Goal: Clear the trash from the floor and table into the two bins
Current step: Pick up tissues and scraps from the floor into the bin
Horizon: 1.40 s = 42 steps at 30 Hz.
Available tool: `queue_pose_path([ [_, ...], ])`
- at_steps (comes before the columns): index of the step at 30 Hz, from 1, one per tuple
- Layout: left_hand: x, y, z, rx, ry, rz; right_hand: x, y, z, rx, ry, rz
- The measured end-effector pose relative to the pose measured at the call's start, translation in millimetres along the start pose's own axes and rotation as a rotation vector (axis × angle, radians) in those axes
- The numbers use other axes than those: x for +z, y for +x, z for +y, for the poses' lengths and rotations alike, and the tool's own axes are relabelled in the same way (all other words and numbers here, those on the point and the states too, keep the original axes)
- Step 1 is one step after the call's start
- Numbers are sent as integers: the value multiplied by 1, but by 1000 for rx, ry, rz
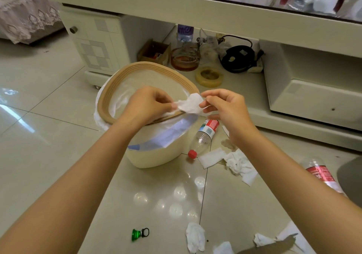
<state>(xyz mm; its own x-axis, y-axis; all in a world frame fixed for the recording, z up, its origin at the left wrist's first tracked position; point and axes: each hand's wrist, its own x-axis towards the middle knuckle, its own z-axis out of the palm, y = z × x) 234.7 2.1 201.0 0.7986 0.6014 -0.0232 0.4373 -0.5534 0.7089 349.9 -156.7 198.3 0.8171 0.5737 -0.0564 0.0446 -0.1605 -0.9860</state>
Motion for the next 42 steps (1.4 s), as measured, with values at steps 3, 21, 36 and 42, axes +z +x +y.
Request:
queue_pose_path([
  [3, 0, 8, -9, 27, 147, 214, -12, -1, 8, 36, -21, 33],
  [21, 23, 18, 22, 136, 234, 121, -47, -4, 55, 172, -89, 55],
  [36, 147, 12, 36, 656, 534, 287, -84, 14, 138, 269, -227, 114],
  [42, 232, 13, 19, 357, 488, -177, -100, 14, 175, 256, -316, 139],
])
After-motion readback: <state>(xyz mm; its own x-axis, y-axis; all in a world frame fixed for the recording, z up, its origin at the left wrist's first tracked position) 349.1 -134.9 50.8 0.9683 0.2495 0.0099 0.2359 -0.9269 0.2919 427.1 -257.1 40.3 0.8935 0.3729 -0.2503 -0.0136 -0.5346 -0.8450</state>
